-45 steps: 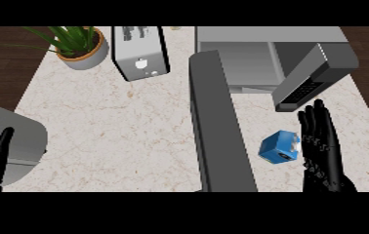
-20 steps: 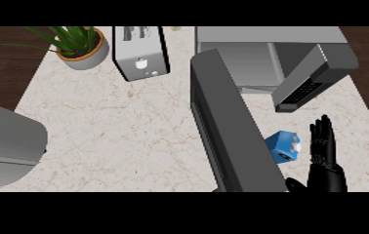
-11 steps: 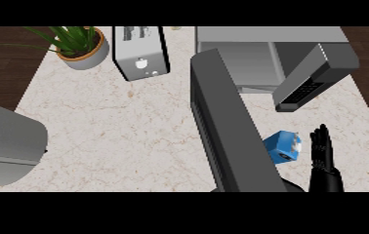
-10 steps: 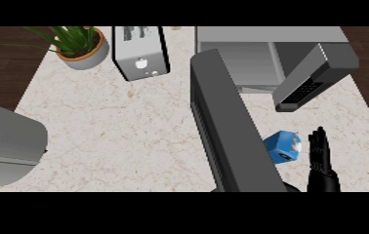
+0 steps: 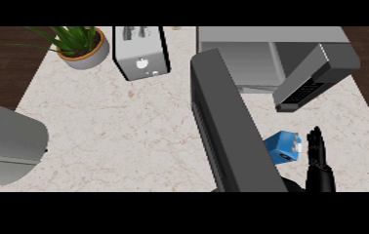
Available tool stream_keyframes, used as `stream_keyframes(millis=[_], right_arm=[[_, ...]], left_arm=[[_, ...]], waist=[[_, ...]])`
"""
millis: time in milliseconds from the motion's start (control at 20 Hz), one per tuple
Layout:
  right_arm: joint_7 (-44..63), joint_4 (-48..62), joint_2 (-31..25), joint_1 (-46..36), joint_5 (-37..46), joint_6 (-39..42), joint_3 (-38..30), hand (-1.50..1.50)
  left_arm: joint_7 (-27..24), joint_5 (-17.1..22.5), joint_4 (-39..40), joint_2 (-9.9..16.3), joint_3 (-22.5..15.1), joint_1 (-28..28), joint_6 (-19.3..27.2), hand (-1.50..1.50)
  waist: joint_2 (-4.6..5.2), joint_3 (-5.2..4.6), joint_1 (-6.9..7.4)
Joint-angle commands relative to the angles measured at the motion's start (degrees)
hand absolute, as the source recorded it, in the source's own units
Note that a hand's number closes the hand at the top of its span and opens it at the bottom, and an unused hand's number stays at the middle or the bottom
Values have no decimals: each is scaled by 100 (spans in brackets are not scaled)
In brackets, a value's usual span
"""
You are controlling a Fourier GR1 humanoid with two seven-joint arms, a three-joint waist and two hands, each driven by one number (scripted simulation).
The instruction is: Pick up the milk, place it into the microwave and close the microwave
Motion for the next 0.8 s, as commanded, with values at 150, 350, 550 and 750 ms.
stream_keyframes(millis=[150, 350, 550, 750], right_arm=[[-638, 1201, -97, -691, 27, -37, -383, -150], [-1005, 2137, -140, -1106, 32, 107, -495, -150], [-1409, 2502, -87, -1349, -51, 384, -499, 150], [-1953, 2990, -170, -1790, 443, -199, -460, 150]], left_arm=[[-46, -131, -222, -46, -466, 86, 188, -150], [132, -90, -530, -47, -361, 127, 275, -150], [84, 312, -280, -43, 254, 0, -158, -150], [-112, 149, -127, -45, -68, 10, -46, -150]], waist=[[2, 0, 1], [5, 2, 11], [2, 1, 13], [9, 3, 53]])
